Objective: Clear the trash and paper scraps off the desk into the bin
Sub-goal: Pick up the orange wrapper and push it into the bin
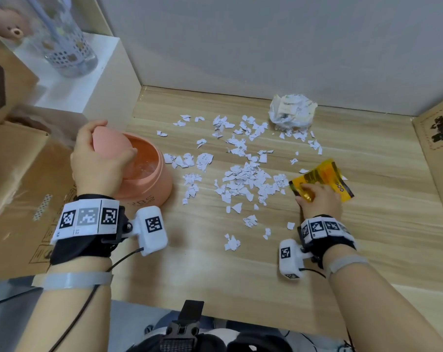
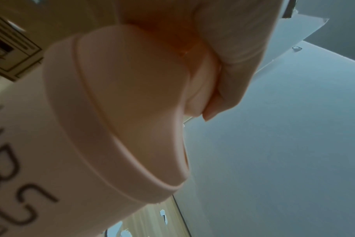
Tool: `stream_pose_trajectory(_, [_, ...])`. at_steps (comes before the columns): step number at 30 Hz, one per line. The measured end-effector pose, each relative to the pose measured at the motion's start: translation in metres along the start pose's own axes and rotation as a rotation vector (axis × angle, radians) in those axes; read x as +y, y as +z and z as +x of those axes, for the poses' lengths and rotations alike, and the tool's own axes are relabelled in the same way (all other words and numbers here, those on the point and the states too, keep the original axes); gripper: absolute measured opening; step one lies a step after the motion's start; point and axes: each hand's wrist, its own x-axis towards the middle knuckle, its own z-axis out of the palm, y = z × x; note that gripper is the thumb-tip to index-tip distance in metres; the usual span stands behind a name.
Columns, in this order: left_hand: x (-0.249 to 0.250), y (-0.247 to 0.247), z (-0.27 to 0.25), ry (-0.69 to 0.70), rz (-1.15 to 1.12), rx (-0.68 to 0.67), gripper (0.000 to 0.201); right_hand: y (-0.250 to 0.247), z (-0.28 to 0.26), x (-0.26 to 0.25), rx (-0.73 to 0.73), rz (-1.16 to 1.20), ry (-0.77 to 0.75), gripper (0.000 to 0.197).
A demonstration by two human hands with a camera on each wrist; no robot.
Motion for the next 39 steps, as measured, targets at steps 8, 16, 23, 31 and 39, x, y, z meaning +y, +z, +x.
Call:
stream_pose_trajectory(8, [0.000, -0.003, 0.000, -0.004, -0.014, -0.053, 0.060, 0.001, -0.004, -0.014, 0.018, -0.142, -0.103, 0.033])
stream_pose_trajectory(16, [-0.001, -0.003, 0.001, -0.007, -0.009, -0.071, 0.061, -0.007, -0.005, -0.017, -0.085, -0.306, -0.101, 0.038])
stream_pose_trajectory(23, [0.000, -0.004, 0.000, 0.001, -0.013, -0.072, 0.061, -0.020, 0.009, -0.015, -0.087, -0.240, -0.119, 0.044])
stream_pose_trajectory(31, [0.010, -0.007, -0.009, -0.005, -0.071, -0.175, 0.056, -0.061, -0.032, -0.098, 0.083, 0.469, -0.396, 0.030])
stream_pose_trajectory(39, [0.012, -0.010, -0.011, 0.024, -0.056, -0.300, 0.052, -0.042, -0.088, -0.216, -0.259, 0.720, -0.842, 0.028])
